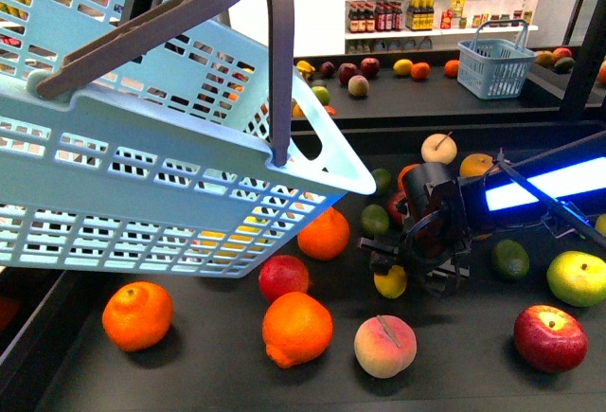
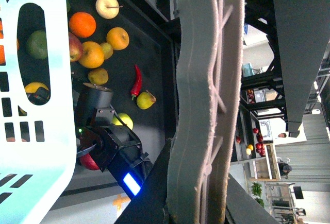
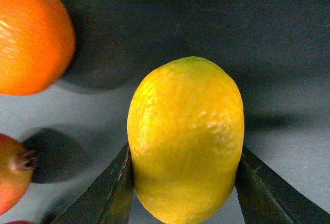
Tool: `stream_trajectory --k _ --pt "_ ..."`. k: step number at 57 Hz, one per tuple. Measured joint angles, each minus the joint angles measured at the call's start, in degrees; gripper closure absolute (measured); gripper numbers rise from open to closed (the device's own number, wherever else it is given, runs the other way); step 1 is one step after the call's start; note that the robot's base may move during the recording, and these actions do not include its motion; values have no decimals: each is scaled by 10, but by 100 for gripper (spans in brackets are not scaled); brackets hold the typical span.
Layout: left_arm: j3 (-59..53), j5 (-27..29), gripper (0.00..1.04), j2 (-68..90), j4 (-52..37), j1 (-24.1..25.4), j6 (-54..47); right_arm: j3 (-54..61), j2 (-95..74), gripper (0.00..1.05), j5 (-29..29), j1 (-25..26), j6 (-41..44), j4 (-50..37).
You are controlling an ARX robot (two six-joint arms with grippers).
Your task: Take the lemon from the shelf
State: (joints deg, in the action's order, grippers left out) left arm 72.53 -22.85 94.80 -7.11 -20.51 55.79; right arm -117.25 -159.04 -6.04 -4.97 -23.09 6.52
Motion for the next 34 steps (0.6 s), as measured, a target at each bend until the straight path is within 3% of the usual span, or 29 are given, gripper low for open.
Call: stream_trajectory --k 18,34 --pt "0 0 95 0 0 0 0 197 254 56 -52 37 -14 -86" --pt "0 0 95 0 0 0 0 293 404 56 -120 7 -59 -107"
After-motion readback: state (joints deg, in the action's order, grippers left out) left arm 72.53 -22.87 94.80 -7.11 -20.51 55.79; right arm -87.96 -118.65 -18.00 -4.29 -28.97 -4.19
